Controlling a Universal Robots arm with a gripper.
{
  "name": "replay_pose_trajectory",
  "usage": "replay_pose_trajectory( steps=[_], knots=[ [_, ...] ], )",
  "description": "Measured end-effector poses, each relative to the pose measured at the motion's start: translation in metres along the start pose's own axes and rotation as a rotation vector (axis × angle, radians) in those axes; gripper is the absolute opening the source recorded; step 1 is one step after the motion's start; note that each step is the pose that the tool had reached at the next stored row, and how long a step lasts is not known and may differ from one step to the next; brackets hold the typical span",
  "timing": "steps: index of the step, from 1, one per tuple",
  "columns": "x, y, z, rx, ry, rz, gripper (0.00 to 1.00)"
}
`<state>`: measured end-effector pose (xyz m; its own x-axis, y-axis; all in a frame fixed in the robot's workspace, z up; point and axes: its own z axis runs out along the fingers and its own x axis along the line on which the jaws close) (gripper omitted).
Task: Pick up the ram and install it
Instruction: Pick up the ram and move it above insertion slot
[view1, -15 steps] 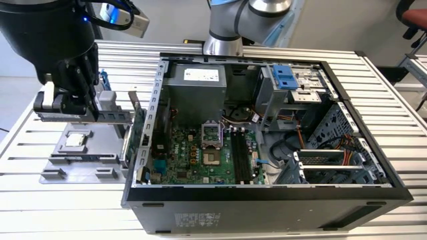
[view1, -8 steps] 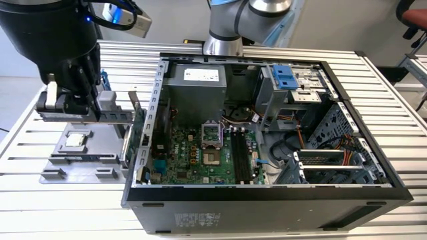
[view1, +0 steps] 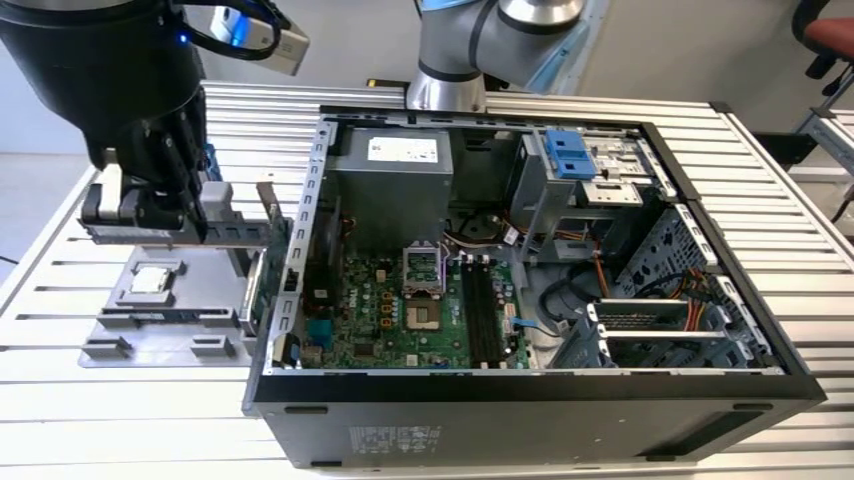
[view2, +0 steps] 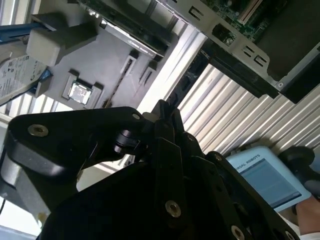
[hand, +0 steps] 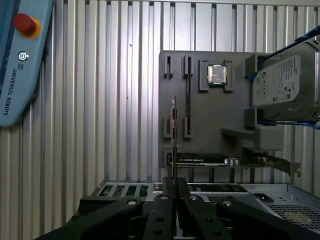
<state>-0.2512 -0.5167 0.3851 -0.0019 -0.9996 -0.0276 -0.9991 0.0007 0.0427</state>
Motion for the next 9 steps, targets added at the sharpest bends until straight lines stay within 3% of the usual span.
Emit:
replay_pose_trajectory(
  steps=[3, 4, 6, 9],
  knots=[
    [0.0, -0.0016, 0.0001, 0.0435, 0.0, -0.004, 0.0],
    [0.0, -0.0027, 0.0002, 0.0504, -0.0001, -0.005, 0.0],
    [0.0, -0.0067, 0.0005, 0.054, -0.0002, -0.005, 0.0],
    [0.0, -0.0185, 0.0, 0.0497, 0.0, -0.005, 0.0]
  ],
)
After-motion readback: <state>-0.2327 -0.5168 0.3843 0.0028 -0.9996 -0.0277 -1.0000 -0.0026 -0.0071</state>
